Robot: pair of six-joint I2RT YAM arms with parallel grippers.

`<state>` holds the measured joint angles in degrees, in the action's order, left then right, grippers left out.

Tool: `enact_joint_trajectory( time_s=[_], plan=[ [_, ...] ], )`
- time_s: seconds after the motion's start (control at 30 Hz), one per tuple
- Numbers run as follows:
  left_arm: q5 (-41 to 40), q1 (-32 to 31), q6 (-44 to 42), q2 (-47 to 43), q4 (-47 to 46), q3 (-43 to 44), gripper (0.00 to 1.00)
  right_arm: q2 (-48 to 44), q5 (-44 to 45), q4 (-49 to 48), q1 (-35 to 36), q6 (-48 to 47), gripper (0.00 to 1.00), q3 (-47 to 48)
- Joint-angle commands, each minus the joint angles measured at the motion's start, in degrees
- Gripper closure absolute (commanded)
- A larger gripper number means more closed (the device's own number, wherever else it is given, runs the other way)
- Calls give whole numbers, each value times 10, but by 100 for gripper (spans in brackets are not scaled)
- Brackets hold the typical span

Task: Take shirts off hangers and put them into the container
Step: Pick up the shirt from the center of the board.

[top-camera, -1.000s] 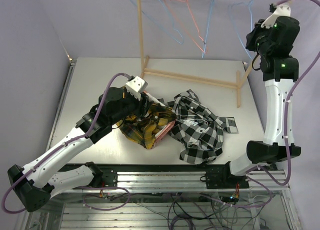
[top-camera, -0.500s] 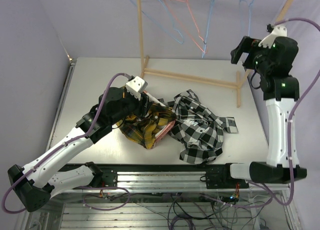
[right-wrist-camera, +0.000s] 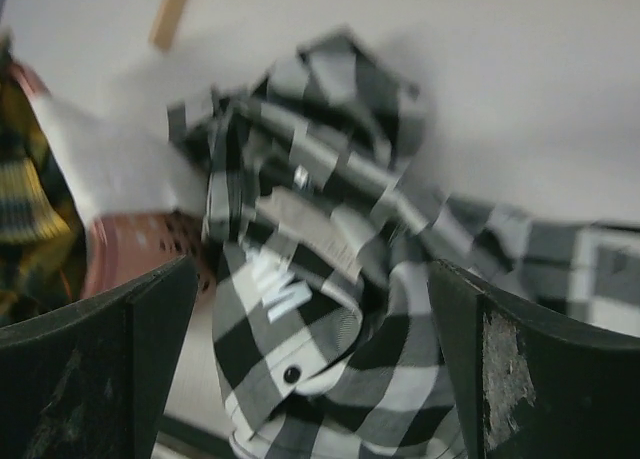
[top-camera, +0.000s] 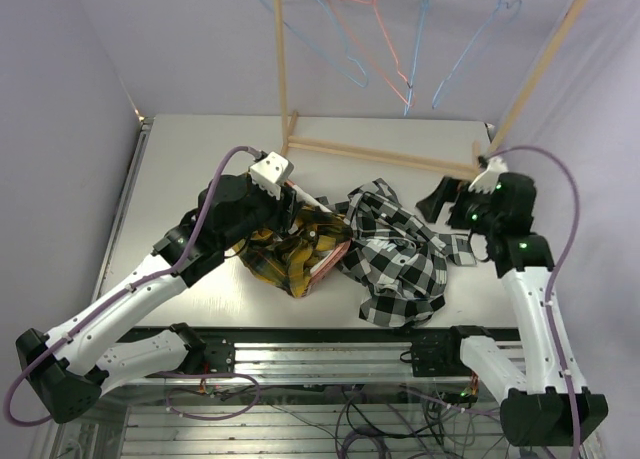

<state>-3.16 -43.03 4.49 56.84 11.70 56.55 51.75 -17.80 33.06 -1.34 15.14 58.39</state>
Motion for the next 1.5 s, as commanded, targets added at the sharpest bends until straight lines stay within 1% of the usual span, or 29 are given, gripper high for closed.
enact_joint_trajectory(
  time_s=[0.0,0.07,0.13,0.33,0.53,0.7,0.8,0.9,1.27,1.47],
  plan=[
    [-17,5,-2,0,-23,-4,37,-17,-52,-56,47,45,0,-104],
    [-17,4,-3,6,-20,-3,38,-20,7,-53,88,47,0,-122],
    [-15,4,-3,10,-19,-2,38,-17,27,-62,111,49,0,-139],
    [-18,4,-5,15,-18,-1,38,13,6,-92,120,59,0,-184],
    [-19,4,-7,13,-18,-2,38,29,32,-112,133,69,0,-221],
    [-10,5,-6,13,-20,-3,39,63,68,-134,183,101,0,-242],
    [-3,4,-5,15,-21,-2,39,90,83,-175,217,119,0,-266],
    [-1,4,-4,16,-20,-1,39,126,94,-204,235,129,0,-277],
    [-5,4,-7,14,-19,-3,39,190,120,-254,242,130,0,-293],
    [0,4,-10,20,-17,0,40,228,161,-270,266,136,0,-297]
  ],
)
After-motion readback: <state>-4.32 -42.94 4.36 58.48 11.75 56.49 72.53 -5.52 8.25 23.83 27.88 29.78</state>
